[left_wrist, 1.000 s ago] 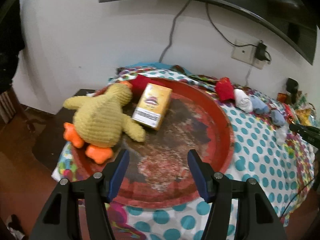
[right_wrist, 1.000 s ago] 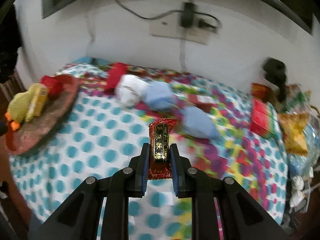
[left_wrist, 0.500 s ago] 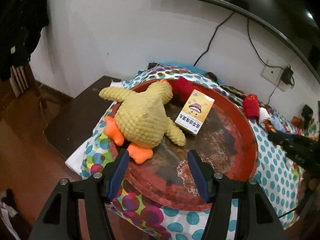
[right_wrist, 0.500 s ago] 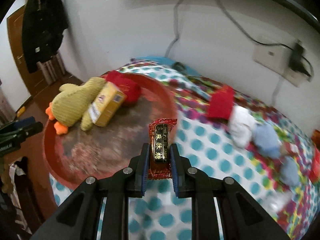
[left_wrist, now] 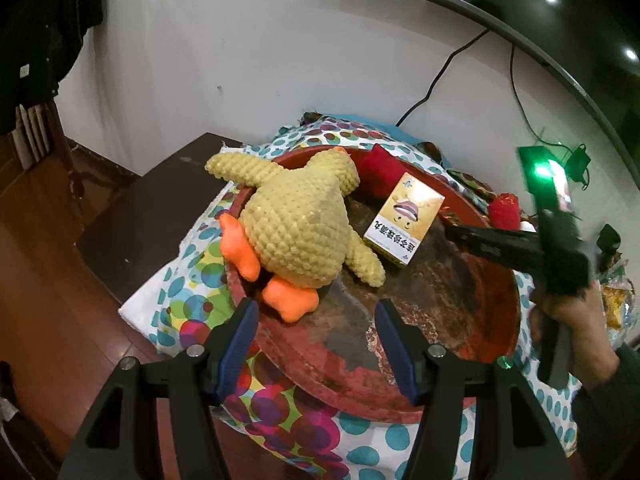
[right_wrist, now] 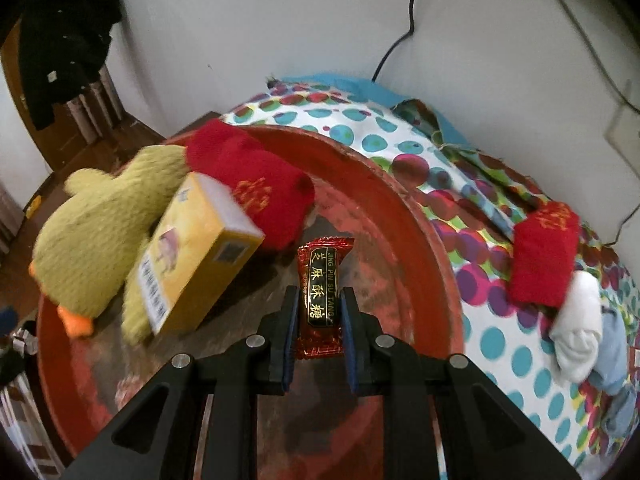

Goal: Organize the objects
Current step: 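Lower the candy bar onto the tray and open the right tool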

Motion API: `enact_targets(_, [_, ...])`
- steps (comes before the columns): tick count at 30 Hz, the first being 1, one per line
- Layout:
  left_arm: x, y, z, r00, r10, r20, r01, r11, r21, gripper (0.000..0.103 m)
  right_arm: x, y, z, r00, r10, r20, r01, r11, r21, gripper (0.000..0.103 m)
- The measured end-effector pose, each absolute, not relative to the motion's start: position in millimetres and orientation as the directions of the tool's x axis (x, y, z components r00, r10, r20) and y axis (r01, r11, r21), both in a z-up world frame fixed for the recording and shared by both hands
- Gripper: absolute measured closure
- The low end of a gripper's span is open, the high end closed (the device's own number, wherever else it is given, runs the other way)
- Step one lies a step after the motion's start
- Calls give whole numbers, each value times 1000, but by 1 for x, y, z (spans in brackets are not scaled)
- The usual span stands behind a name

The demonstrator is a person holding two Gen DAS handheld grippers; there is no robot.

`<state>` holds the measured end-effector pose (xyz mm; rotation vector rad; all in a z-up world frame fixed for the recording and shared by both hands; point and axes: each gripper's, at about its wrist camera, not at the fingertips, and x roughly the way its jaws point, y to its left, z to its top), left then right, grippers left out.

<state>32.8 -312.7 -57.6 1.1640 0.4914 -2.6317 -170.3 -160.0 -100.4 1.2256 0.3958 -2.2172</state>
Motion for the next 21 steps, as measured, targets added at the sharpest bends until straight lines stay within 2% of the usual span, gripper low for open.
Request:
enact_targets(8, [26,-304,-69,-644,-38,-764,294,-935,-201,41,-187,-171,-110,-421,-292,-859,602,-798,-23,83])
enact_targets(10, [24,-303,-72,-640,-25,-768,286,-935,-208,41,-187,-170,-109,-418,-302,-857,607,-794,-16,79])
enact_targets(12, [24,-301,-74,-638,-28,-769,288,-935,-205,41,-184,-165,-104,-443,-301,-845,598,-801,-28,61])
enact_targets(13, [24,-300,-74,-641,-23,-768,282,-937,-207,41,-181,-160,-99,-446,-318,-837,596,-803,-12,60])
enact_targets(21, [22,-274,-75,-639,3,-769,228,-954,-192,41,-142,-93,-61,-500,-391,-773,556,-829,59,59])
